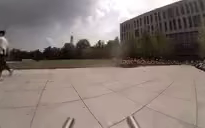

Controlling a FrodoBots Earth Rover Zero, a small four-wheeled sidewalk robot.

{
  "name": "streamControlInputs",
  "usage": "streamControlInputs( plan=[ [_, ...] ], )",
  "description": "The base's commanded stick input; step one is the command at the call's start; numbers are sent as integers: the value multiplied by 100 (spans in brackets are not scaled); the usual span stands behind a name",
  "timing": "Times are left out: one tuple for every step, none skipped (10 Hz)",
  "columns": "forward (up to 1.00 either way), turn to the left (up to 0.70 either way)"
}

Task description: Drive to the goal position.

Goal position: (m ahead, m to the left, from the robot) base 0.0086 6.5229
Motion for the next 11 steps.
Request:
streamControlInputs(
  plan=[
    [4,0],
    [4,0],
    [4,0],
    [4,0],
    [0,0],
    [0,0],
    [1,0],
    [2,0],
    [3,0],
    [4,0],
    [4,0]
  ],
)
